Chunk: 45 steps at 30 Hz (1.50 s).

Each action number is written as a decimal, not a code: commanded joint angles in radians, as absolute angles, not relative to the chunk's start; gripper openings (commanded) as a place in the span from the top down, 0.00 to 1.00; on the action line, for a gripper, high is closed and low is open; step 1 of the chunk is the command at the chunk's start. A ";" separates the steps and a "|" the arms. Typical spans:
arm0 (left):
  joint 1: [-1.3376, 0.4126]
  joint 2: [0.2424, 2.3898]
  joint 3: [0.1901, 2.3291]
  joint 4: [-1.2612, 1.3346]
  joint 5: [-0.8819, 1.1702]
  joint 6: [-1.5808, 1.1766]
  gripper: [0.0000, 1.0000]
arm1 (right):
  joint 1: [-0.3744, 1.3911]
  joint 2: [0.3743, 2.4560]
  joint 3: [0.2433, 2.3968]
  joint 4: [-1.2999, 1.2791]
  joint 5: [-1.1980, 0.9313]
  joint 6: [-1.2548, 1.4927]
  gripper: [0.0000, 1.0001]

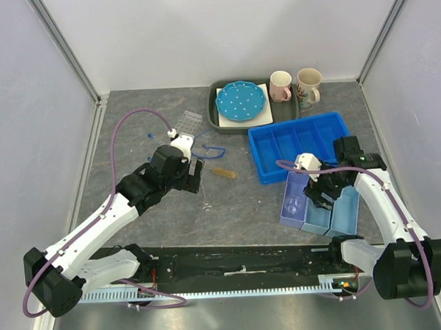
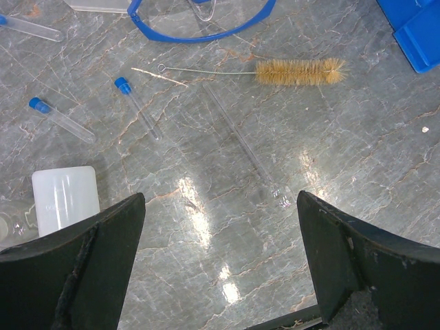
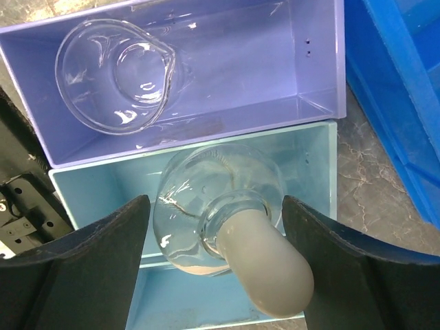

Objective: Organize the chemistry lab equipment

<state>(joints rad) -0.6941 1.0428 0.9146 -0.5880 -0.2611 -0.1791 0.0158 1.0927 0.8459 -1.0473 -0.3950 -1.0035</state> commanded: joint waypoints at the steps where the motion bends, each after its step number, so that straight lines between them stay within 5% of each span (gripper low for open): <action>1: -0.698 1.029 0.913 -0.554 -0.279 -0.146 0.03 | 0.018 1.074 0.885 -1.095 -0.425 -0.989 0.13; 13: -0.698 1.023 0.913 -0.554 -0.279 -0.144 0.03 | 0.018 1.097 1.020 -1.134 -0.492 -0.951 0.03; 36: -0.698 1.019 0.910 -0.554 -0.284 -0.144 0.03 | 0.018 1.106 1.048 -1.092 -0.502 -0.865 0.05; 45: -0.698 1.020 0.908 -0.546 -0.262 -0.149 0.02 | 0.018 1.132 1.097 -1.071 -0.656 -0.809 0.04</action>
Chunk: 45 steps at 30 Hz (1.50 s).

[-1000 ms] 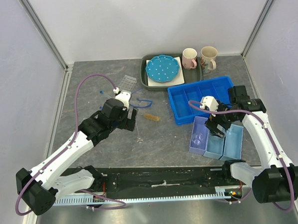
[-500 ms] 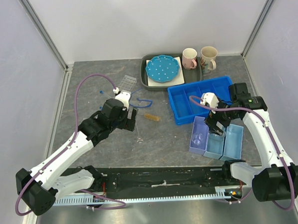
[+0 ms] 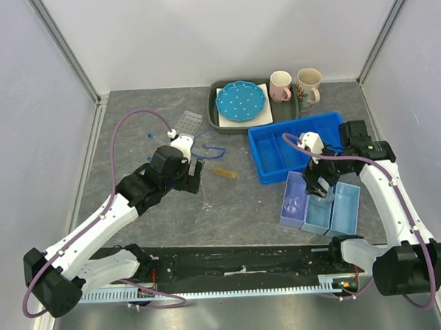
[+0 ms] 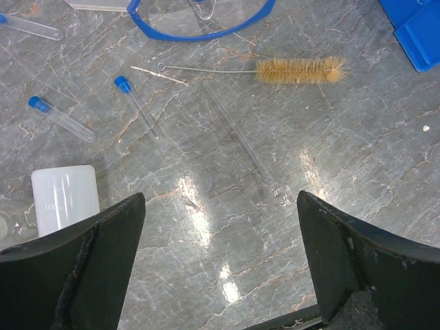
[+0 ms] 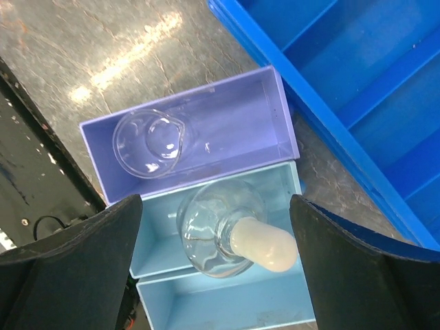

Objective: Organize the chemistry lab equipment

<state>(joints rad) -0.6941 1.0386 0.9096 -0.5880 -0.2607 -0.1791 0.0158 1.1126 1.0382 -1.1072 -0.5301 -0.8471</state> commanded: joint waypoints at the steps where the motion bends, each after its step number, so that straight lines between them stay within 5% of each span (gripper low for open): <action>1: -0.698 1.017 0.904 -0.539 -0.255 -0.149 0.02 | 0.017 1.135 1.103 -1.065 -0.679 -0.802 0.04; 18: -0.696 1.035 0.905 -0.535 -0.252 -0.152 0.02 | -0.053 1.152 1.077 -1.149 -0.385 -0.887 0.02; 45: -0.696 1.025 0.902 -0.535 -0.247 -0.150 0.02 | -0.109 1.332 1.014 -1.230 -0.548 -1.025 0.02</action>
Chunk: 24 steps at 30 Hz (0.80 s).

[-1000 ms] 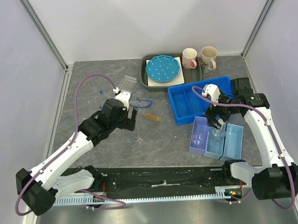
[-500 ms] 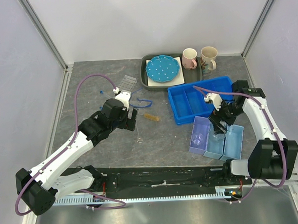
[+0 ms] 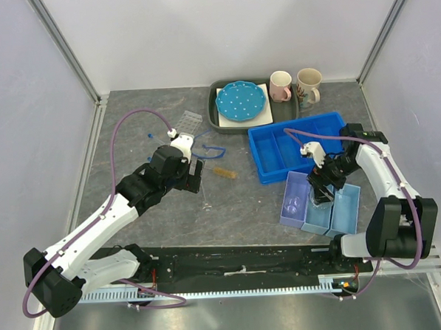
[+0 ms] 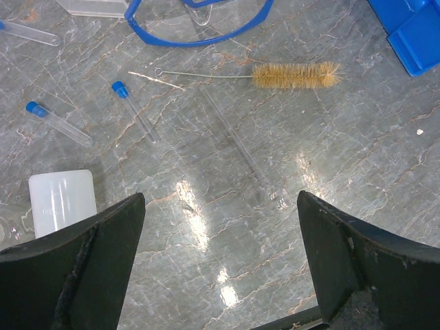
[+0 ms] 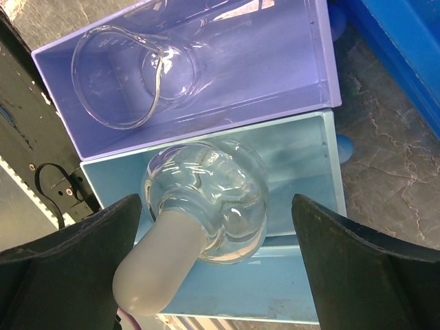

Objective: Organize the chemistry lab equipment

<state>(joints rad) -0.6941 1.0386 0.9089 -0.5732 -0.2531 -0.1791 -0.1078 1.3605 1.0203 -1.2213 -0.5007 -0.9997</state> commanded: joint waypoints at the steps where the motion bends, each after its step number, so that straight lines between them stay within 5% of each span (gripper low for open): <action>1: -0.698 1.025 0.902 -0.535 -0.247 -0.150 0.02 | -0.107 1.327 1.011 -1.230 -0.549 -1.026 0.02; 24: -0.696 1.020 0.903 -0.535 -0.242 -0.150 0.02 | 0.038 1.194 1.037 -1.123 -0.433 -0.839 0.02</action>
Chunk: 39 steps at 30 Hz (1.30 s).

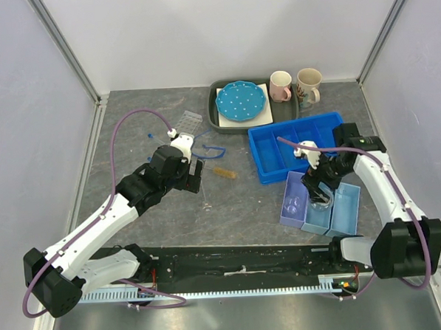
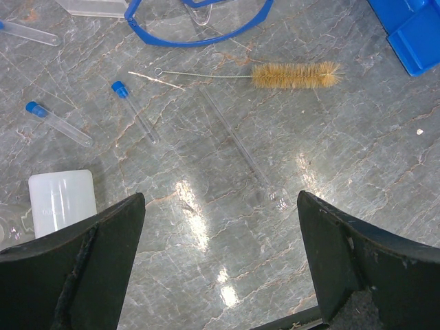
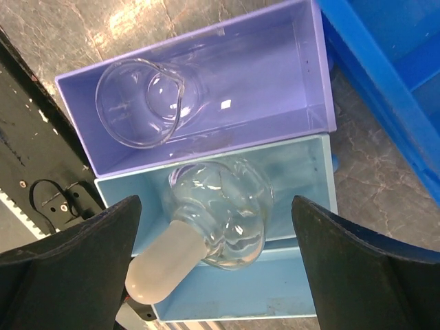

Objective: Organize the chemistry lab equipment

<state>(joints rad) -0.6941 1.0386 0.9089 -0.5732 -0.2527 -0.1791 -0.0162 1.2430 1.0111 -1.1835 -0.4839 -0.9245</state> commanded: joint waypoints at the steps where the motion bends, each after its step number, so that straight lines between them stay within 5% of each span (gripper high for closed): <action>1: -0.698 1.020 0.904 -0.535 -0.244 -0.150 0.02 | 0.061 1.177 1.029 -1.102 -0.393 -0.810 0.02; 39: -0.696 1.017 0.905 -0.535 -0.232 -0.150 0.02 | 0.460 1.058 0.746 -0.897 0.193 -0.586 0.02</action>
<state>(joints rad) -0.6941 1.0386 0.9085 -0.5728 -0.2337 -0.1791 0.4500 1.0676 0.7601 -0.9257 0.1146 -0.6003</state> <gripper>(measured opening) 0.979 0.982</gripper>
